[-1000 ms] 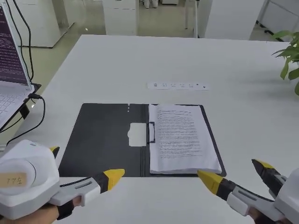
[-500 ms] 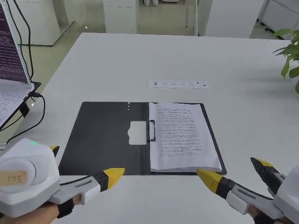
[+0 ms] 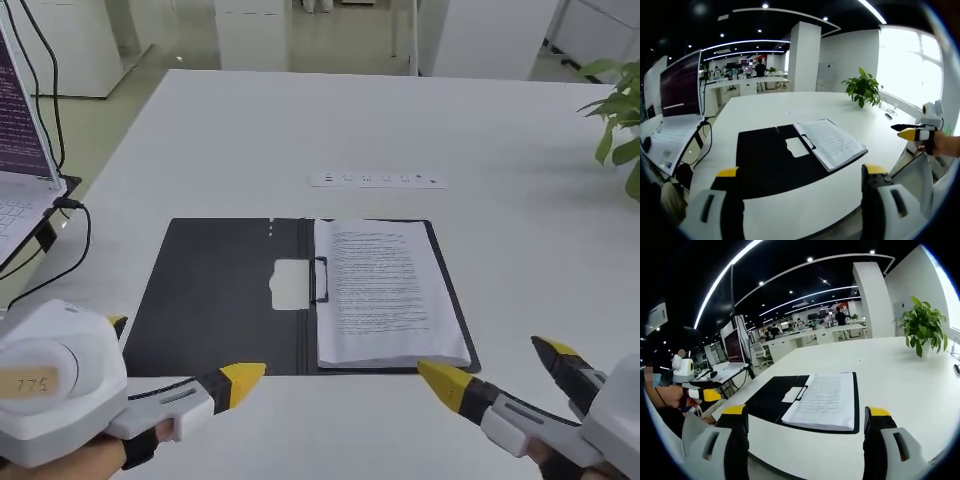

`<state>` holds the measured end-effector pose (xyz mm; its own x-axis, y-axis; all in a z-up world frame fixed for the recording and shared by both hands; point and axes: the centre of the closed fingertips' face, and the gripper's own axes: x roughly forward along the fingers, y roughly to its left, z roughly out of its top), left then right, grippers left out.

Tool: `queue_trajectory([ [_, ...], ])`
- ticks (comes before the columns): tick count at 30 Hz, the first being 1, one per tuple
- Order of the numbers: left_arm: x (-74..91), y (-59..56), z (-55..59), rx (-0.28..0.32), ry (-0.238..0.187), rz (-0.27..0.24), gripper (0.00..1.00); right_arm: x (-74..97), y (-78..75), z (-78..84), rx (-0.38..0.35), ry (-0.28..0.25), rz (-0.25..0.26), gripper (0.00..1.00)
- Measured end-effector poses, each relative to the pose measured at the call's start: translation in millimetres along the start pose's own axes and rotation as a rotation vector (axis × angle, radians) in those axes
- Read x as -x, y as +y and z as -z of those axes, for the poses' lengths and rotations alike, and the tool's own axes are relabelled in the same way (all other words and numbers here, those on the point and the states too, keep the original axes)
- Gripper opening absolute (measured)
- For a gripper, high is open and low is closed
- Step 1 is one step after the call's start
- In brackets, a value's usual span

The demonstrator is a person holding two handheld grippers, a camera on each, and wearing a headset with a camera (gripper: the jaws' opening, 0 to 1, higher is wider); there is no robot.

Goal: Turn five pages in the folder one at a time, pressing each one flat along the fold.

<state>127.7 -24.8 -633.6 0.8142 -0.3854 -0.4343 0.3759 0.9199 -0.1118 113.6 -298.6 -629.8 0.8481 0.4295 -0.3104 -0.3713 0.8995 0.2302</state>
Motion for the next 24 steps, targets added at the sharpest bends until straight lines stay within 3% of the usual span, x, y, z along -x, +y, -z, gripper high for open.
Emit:
queue_trajectory([
  [24,-27.1,-21.0,-0.5,-0.034,0.025,0.077,0.99,11.3,-1.7,1.6,-0.004,-0.015,0.026,0.95],
])
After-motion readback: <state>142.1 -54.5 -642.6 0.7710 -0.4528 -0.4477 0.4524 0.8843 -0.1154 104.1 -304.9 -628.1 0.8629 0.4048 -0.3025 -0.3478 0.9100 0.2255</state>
